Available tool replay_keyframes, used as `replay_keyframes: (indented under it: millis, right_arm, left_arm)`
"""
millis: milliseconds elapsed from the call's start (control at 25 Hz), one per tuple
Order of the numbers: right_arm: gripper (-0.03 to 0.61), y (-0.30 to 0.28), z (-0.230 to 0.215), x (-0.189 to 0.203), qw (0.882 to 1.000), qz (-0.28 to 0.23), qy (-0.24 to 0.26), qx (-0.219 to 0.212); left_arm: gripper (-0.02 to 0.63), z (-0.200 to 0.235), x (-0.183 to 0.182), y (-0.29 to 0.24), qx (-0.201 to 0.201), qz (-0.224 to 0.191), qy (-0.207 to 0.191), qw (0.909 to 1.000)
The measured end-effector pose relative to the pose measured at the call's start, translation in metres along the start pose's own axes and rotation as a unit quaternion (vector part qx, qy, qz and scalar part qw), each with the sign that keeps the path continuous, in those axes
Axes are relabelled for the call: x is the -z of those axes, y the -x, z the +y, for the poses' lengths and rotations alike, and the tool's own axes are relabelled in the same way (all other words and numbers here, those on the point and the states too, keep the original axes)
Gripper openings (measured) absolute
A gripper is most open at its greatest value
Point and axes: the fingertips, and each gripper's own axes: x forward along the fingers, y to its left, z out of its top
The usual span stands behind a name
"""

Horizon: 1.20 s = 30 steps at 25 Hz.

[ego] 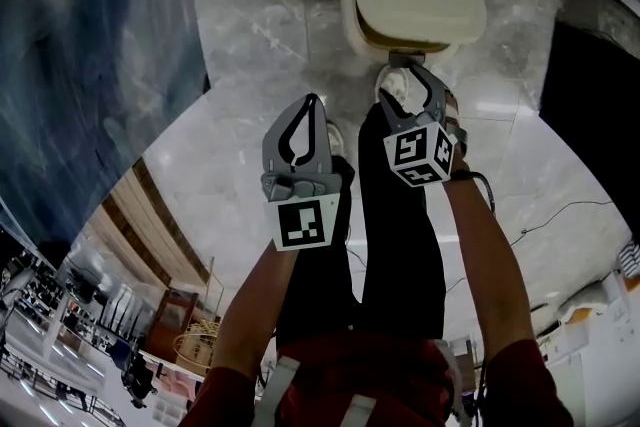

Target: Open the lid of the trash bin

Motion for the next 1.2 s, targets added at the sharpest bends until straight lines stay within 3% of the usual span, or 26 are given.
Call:
replay_keyframes:
  millis: [360,760,1200]
  right_arm:
    - [0.299,0.003,-0.002,-0.003,1.0,0.0,-0.015,-0.01]
    - [0.268,0.01,-0.007,-0.011,0.998,0.013,-0.063,-0.023]
    - [0.264,0.061,0.004,-0.025,0.997,0.009,-0.075,-0.013]
  left_arm:
    - [0.006,-0.004,-0.01,0.001,0.005,-0.005,-0.009,0.9999]
    - [0.006,0.001,-0.038,0.003,0.003,-0.024,-0.012,0.9996]
    - [0.006,0.0,-0.079,0.028,0.016,-0.048,-0.023,0.9984]
